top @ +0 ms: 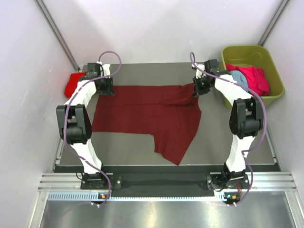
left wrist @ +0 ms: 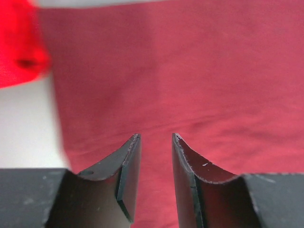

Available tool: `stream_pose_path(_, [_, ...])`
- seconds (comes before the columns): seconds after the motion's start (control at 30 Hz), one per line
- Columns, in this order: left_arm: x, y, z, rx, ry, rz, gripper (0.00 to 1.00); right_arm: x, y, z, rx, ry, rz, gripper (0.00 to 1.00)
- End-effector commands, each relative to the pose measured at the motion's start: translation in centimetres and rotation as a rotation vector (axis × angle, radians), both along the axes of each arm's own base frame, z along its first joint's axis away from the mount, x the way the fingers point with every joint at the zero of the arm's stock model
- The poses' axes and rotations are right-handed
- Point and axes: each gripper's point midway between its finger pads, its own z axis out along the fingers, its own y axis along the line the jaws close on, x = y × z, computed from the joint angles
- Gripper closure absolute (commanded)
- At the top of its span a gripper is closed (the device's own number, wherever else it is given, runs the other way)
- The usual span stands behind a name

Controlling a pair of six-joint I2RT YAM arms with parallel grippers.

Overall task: Fold and stack the t-shirts
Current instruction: Fold the tshirt

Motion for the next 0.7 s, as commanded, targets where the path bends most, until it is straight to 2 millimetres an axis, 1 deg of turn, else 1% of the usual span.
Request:
stream_pose_path(0.0, [-1.1, -4.0, -1.1, -0.165, 0.091, -0.040, 0.63, 3.1, 0.6, 1.1, -0.004, -0.083, -0.006, 1.00])
stream_pose_path(0.03, [-1.3, -4.9, -1.3, -0.187, 0.107, -0.063, 0.63, 3.6, 0.5, 0.3, -0.011, -0.072, -0.011, 1.00])
stream_pose_path(0.07, [-1.4, -5.0, -2.3, -0.190, 0.134, -0.063, 0.63, 4.3, 0.6, 0.6, -0.013, -0.090, -0.010, 1.00])
stream_pose_path(0.1, [-1.5, -4.9, -2.6, -0.188, 0.142, -0.060, 0.63, 4.7, 0.5, 0.4, -0.016, -0.091, -0.012, 1.00])
stream_pose_path(0.13, [-1.8, -6.0, -3.0, -0.182, 0.154, -0.082, 0.63, 4.9, 0.5, -0.4, -0.022, -0.077, -0.012, 1.00])
stream_pose_path(0.17, [-2.0, -6.0, -3.7, -0.180, 0.180, -0.076, 0.63, 5.4, 0.7, -0.1, -0.021, -0.090, -0.008, 1.00])
stream_pose_path(0.23, [-2.3, -5.5, -4.8, -0.158, 0.213, -0.050, 0.63, 5.8, 0.5, -0.9, -0.029, -0.083, -0.017, 1.00])
stream_pose_path(0.3, [-2.9, -5.1, -5.2, -0.148, 0.245, -0.030, 0.64, 5.9, 0.3, -1.6, -0.042, -0.076, -0.028, 1.00])
stream_pose_path(0.33, [-3.2, -5.0, -5.4, -0.143, 0.254, -0.025, 0.64, 6.1, -0.1, -2.2, -0.067, -0.077, -0.040, 1.00])
stream_pose_path(0.43, [-3.4, -4.5, -5.7, -0.125, 0.256, -0.002, 0.64, 6.2, -0.6, -3.4, -0.087, -0.063, -0.054, 1.00])
stream_pose_path(0.5, [-3.4, -4.2, -5.9, -0.113, 0.255, 0.008, 0.64, 6.7, -0.6, -3.3, -0.090, -0.070, -0.063, 1.00])
stream_pose_path(0.53, [-3.5, -4.2, -6.3, -0.110, 0.264, 0.010, 0.64, 7.0, -0.8, -3.7, -0.101, -0.070, -0.072, 1.00])
stream_pose_path(0.6, [-3.6, -4.0, -6.5, -0.103, 0.270, 0.011, 0.64, 7.7, -0.7, -3.2, -0.109, -0.092, -0.078, 1.00])
stream_pose_path(0.63, [-3.7, -3.9, -6.6, -0.101, 0.275, 0.012, 0.64, 8.0, -0.8, -3.3, -0.115, -0.094, -0.082, 0.99])
stream_pose_path(0.67, [-3.8, -4.0, -6.8, -0.101, 0.285, 0.009, 0.64, 8.5, -0.7, -2.7, -0.117, -0.116, -0.083, 0.95])
